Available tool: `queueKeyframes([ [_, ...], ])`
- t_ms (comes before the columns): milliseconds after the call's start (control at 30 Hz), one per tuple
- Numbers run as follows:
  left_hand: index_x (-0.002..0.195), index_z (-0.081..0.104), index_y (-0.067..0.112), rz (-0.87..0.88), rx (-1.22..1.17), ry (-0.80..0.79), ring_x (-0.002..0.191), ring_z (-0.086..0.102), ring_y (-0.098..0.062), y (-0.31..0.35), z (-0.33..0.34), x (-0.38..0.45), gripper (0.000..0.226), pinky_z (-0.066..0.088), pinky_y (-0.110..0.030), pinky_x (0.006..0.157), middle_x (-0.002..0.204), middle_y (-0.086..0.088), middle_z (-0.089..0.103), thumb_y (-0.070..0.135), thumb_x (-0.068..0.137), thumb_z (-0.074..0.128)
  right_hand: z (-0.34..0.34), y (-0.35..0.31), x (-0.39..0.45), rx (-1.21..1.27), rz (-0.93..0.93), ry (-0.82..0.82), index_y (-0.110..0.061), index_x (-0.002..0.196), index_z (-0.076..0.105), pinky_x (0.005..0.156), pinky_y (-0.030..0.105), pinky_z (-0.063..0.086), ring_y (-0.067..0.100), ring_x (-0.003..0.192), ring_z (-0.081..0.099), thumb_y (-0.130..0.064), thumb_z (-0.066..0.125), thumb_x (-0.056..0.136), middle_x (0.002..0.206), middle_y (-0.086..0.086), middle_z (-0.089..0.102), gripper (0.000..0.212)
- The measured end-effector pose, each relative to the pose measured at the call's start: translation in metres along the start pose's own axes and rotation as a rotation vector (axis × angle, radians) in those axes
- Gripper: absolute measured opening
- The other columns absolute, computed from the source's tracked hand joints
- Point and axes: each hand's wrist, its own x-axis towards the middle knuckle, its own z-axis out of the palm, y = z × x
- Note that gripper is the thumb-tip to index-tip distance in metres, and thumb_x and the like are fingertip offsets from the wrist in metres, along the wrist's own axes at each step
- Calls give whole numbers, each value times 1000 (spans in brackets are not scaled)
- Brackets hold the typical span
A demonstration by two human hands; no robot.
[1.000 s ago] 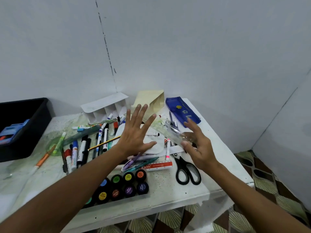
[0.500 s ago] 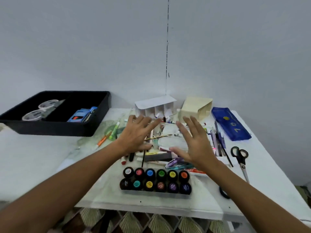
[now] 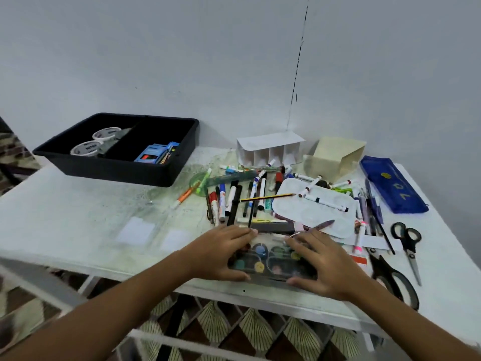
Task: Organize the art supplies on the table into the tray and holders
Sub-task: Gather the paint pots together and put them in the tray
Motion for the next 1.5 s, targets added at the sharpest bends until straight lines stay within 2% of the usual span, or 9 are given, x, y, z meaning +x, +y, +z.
queueKeyframes([
  [267,144,39,8,4,20,54,126,51,-24,1,18,-3,92,37,-35,104,143,-11,49,78,84,37,6,-8,-14,73,101,-4,-15,139,49,96,40,46,23,119,49,-70,47,88,132,7,55,75],
  [467,149,32,7,2,-58,68,139,34,-17,4,22,-4,90,11,-41,118,150,-9,40,71,87,45,9,-14,-19,133,153,31,-16,142,47,99,44,46,23,127,47,-69,47,88,140,6,50,76],
  [567,149,32,7,7,-61,82,140,32,-15,7,23,-6,88,8,-34,120,150,-8,39,69,88,46,11,-14,-24,147,177,20,-16,143,46,104,45,43,24,131,44,-70,48,87,145,6,46,77],
  [800,145,39,6,13,-31,93,130,46,-23,8,22,-1,87,29,-36,111,143,-10,48,72,87,41,10,-12,-27,125,177,17,-16,142,47,105,44,42,23,131,44,-70,48,87,145,5,46,78],
  [1000,145,40,9,-30,-46,102,128,46,-22,10,25,1,85,30,-33,107,143,-9,48,72,88,37,18,-16,-29,179,246,55,-19,143,46,108,37,34,20,134,40,-72,47,85,147,2,44,78],
  [1200,142,46,11,-100,-134,138,127,47,-20,13,31,2,70,34,-37,106,140,-7,52,62,96,30,21,-18,-27,242,279,107,-15,139,52,105,38,38,20,131,42,-71,49,84,142,4,50,79],
  [1300,134,56,13,-162,-75,228,124,49,-23,18,33,0,58,36,-47,106,133,-6,58,53,98,32,21,-19,-28,261,313,100,-17,139,51,107,41,34,20,133,39,-69,35,92,147,2,45,72],
  [1367,128,61,13,-264,2,278,126,48,-28,23,36,-2,62,31,-50,110,130,-8,59,58,97,31,23,-22,-29,249,357,131,-18,138,52,107,48,34,22,134,38,-65,29,96,148,2,43,68],
  [1500,133,53,10,-602,76,358,139,32,-30,36,46,-12,81,5,-56,117,139,-11,49,72,89,26,23,-38,-33,139,632,173,-15,146,40,114,53,25,28,139,28,-77,24,87,151,11,36,86],
])
